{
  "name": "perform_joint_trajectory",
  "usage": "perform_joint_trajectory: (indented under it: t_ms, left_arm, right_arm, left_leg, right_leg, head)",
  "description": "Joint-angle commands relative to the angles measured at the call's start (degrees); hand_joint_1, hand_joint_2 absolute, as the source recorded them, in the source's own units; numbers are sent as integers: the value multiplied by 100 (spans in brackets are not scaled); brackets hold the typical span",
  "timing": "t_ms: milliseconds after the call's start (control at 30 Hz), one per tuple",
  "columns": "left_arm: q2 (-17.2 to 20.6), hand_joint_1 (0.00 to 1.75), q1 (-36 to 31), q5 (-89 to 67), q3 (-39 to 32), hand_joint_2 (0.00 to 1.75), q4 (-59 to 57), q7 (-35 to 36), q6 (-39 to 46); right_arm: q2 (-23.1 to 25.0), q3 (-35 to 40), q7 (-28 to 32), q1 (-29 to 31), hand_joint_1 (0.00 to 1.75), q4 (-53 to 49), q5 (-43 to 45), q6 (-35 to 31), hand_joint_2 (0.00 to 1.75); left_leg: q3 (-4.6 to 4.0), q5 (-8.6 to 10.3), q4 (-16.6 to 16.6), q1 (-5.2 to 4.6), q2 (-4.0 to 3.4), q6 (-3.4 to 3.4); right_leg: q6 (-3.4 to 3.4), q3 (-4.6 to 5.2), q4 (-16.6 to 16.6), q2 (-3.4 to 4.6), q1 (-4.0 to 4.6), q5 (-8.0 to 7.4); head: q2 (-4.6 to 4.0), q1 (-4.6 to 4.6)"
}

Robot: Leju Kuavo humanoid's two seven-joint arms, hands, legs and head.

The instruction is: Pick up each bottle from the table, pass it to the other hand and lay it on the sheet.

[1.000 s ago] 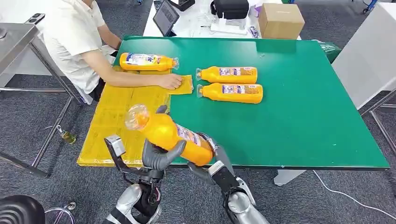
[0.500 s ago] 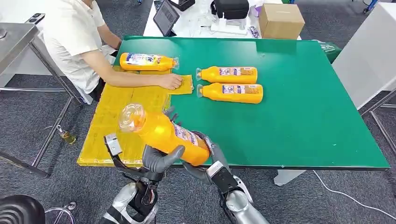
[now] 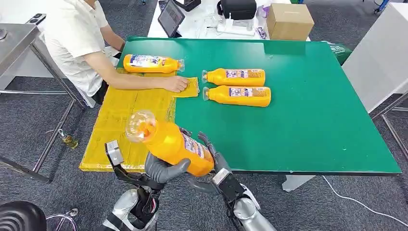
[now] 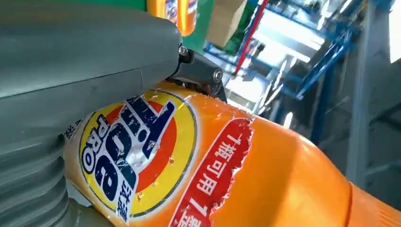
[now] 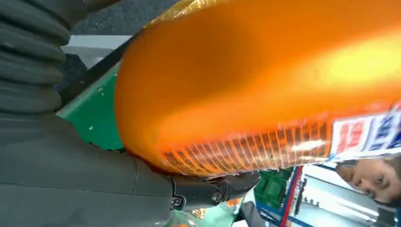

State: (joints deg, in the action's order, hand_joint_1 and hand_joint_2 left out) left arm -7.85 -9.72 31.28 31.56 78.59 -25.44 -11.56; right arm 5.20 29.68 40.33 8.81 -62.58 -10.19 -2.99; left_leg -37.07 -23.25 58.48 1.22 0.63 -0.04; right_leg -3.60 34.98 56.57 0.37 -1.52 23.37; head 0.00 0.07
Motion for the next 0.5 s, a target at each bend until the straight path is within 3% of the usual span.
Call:
perform_joint_trajectory:
  t_ms: [33, 167, 267, 300, 433, 500]
  left_arm:
    - [123, 175, -43, -83, 203, 175, 139, -39, -141]
    - [123, 175, -43, -83, 203, 175, 139, -39, -141]
    - [103, 175, -41, -146, 178, 175, 128, -60, -106]
    - [98, 175, 10, -269, 103, 175, 162, -88, 47]
    - [290, 175, 86, -1255, -143, 175, 285, -129, 991]
    - [277, 171, 66, -1426, -350, 175, 301, -154, 1315]
  right_arm:
    - [-39, -57, -39, 25, 0, 373, -10, 57, 0]
    - [-39, -57, -39, 25, 0, 373, -10, 57, 0]
    - [9, -175, -33, -66, 0, 148, 15, -143, 0]
    - [71, -344, -33, -281, 0, -355, 170, -485, 0]
    - [227, -846, -33, -664, 0, -1582, 80, -2930, 0]
    - [205, -1031, -33, -793, 0, -2285, 407, -3534, 0]
  left_leg:
    - [20, -8, -3, 2, -2, 7]
    - [45, -18, -4, 4, -5, 10]
    - [16, -5, -4, 0, 1, 5]
    - [29, -11, -3, 3, -1, 7]
    - [21, -12, 0, 1, 0, 6]
    - [14, -13, 3, -3, -10, 5]
  right_leg:
    - [13, -23, -6, -5, 6, 7]
    - [24, -48, -9, -7, 11, 15]
    - [11, -17, -4, -7, 3, 6]
    - [17, -32, -6, -8, 7, 10]
    - [16, -22, 0, -7, 5, 13]
    - [16, -10, 7, 3, 1, 12]
  head:
    - [0, 2]
    - [0, 0]
    - [0, 0]
    - [0, 2]
    - [0, 2]
    - [0, 2]
